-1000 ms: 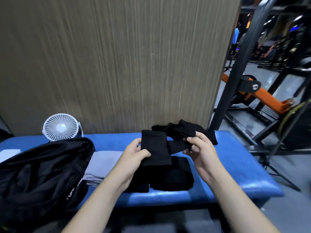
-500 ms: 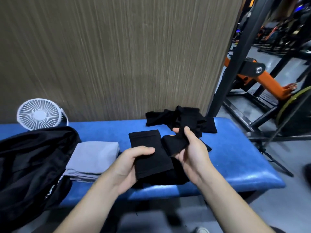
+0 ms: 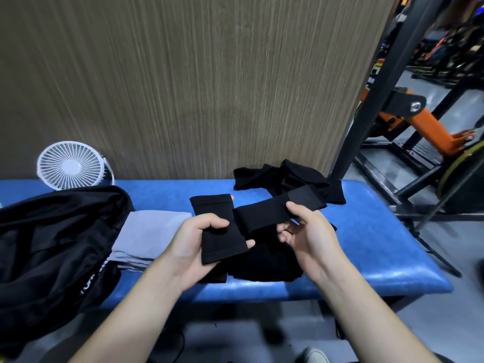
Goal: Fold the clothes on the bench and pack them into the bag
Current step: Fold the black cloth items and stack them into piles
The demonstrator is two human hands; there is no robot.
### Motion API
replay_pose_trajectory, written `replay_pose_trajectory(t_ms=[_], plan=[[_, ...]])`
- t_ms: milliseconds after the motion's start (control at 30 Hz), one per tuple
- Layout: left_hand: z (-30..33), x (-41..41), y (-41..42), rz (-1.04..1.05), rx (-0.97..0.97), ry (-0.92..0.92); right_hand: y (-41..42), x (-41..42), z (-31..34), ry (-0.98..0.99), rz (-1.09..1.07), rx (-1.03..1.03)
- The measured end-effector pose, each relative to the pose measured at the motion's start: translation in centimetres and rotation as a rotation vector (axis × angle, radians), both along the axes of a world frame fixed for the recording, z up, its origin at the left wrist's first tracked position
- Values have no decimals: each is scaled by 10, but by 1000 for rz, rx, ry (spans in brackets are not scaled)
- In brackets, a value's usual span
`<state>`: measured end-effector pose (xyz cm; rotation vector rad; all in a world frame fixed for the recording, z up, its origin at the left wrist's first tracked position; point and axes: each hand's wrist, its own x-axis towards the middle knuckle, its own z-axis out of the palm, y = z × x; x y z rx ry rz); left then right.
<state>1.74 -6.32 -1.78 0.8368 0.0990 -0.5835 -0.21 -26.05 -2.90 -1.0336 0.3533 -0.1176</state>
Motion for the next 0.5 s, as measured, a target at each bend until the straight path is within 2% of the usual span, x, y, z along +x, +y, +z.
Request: replay_pose_trajectory(t_ms=[200, 500], plan=[[9, -2, 4, 6, 50, -62, 3, -3, 2, -46, 56, -30], [7, 3, 5, -30, -26, -115, 10, -8, 4, -88, 65, -105]])
